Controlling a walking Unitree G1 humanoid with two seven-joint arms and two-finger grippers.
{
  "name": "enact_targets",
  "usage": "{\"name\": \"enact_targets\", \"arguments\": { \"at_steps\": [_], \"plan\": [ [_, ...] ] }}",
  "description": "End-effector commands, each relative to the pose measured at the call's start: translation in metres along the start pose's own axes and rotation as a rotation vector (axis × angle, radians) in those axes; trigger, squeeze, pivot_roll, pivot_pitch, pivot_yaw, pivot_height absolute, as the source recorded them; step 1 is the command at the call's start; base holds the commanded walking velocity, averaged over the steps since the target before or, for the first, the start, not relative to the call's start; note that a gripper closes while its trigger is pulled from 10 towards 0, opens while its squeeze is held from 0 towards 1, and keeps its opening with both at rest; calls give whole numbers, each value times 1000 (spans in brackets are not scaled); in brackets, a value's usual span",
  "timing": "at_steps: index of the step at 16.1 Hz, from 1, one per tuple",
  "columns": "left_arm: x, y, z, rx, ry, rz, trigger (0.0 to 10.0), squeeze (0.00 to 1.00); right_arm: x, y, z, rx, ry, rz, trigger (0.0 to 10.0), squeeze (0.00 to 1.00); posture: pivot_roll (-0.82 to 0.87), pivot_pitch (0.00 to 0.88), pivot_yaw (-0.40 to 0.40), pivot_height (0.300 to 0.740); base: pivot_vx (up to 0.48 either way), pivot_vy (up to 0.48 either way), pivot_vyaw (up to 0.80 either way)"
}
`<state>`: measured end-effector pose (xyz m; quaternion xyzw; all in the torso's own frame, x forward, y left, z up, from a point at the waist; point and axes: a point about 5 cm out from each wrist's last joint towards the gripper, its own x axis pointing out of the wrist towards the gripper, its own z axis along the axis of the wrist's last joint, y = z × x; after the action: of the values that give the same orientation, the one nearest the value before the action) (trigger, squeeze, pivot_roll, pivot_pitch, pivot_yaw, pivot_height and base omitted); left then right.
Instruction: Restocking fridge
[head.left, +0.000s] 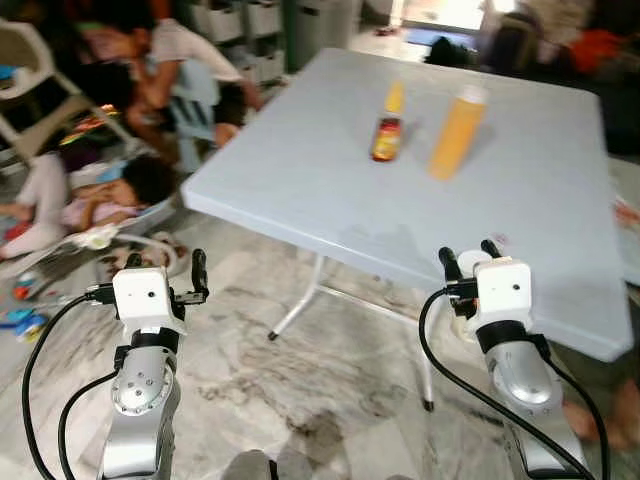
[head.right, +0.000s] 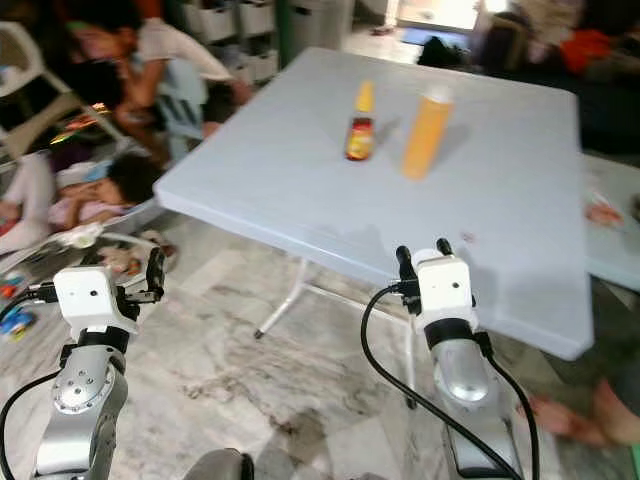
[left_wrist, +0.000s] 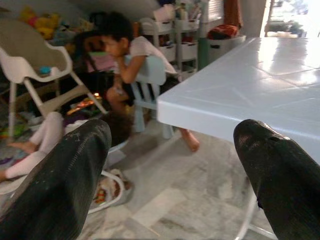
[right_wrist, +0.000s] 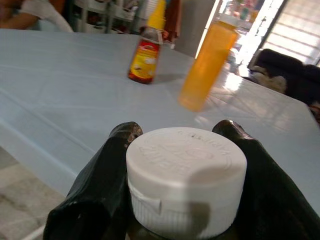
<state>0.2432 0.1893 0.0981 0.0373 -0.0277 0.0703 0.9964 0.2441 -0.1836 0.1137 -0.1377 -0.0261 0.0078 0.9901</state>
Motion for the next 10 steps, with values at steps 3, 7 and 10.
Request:
{"name": "enact_targets", "arguments": {
  "at_steps": [3,7,10],
  "plan": [
    [4,3,5,36,-30,15,10000,0,4,1,9,-19,-56,7,10000,0,-28,0,-6,740,0,0,754],
    [1,3,5,40,-30,15,10000,0,-1,0,8,-19,-53,-21,10000,0,-29,0,-5,740,0,0,0],
    [1,4,4,43,-30,13,10000,0,-1,0,6,-5,-38,-39,10000,0,-27,0,-3,740,0,0,0]
  ]
}}
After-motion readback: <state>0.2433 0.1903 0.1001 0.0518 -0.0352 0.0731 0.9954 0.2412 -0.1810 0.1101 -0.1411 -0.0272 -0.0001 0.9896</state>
